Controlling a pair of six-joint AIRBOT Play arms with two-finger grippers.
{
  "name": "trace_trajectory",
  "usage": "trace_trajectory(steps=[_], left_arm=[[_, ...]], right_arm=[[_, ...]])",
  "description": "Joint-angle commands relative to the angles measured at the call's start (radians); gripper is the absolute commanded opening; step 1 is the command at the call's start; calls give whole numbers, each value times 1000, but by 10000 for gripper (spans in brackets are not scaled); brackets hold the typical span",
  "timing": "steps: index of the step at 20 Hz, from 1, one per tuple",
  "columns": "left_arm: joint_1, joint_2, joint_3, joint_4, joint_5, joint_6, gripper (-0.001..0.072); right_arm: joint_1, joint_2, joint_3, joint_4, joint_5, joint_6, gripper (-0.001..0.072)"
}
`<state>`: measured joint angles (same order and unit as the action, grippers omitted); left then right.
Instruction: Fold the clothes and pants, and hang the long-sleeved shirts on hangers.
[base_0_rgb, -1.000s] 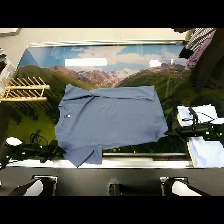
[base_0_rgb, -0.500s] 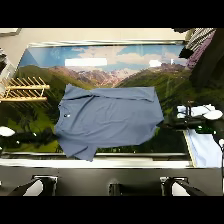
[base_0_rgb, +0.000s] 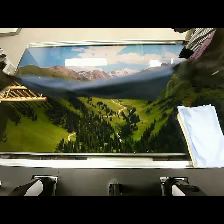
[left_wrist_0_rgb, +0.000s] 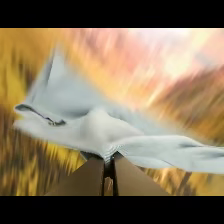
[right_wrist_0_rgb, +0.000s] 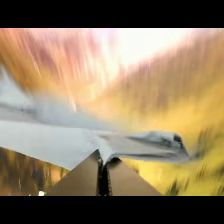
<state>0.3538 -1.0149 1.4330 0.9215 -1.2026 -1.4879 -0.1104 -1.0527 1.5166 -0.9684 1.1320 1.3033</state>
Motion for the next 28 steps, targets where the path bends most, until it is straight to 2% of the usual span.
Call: trace_trajectory(steps=[1, 4, 7, 9, 11, 13, 15, 17, 19, 23, 28], left_arm=[[1, 60, 314, 95, -72, -159, 13], [1, 185, 418, 250, -82, -323, 13], [1, 301, 423, 408, -102, -457, 13], [1, 340, 422, 483, -132, -468, 13], [1, 338, 422, 500, -174, -467, 13], [1, 299, 422, 483, -256, -432, 12], [0, 228, 422, 438, -337, -356, 12], [0, 125, 414, 381, -351, -273, 12], [-7, -12, 398, 341, -350, -208, 12], [-116, -367, 381, 346, -276, -108, 12], [-229, -757, 392, 346, 14, -77, 12]], right_arm=[[8, 114, 294, -58, 110, 80, 28], [8, 267, 397, -121, 136, 167, 28], [8, 403, 400, -337, 89, 340, 28], [8, 429, 400, -460, 87, 422, 28], [8, 404, 400, -483, 116, 466, 28], [8, 333, 400, -462, 210, 508, 28], [8, 235, 400, -456, 317, 514, 28], [8, 98, 399, -438, 406, 514, 28], [8, -54, 396, -409, 425, 480, 28], [8, -378, 396, -397, 361, 426, 28], [8, -682, 397, -393, 135, 376, 28]])
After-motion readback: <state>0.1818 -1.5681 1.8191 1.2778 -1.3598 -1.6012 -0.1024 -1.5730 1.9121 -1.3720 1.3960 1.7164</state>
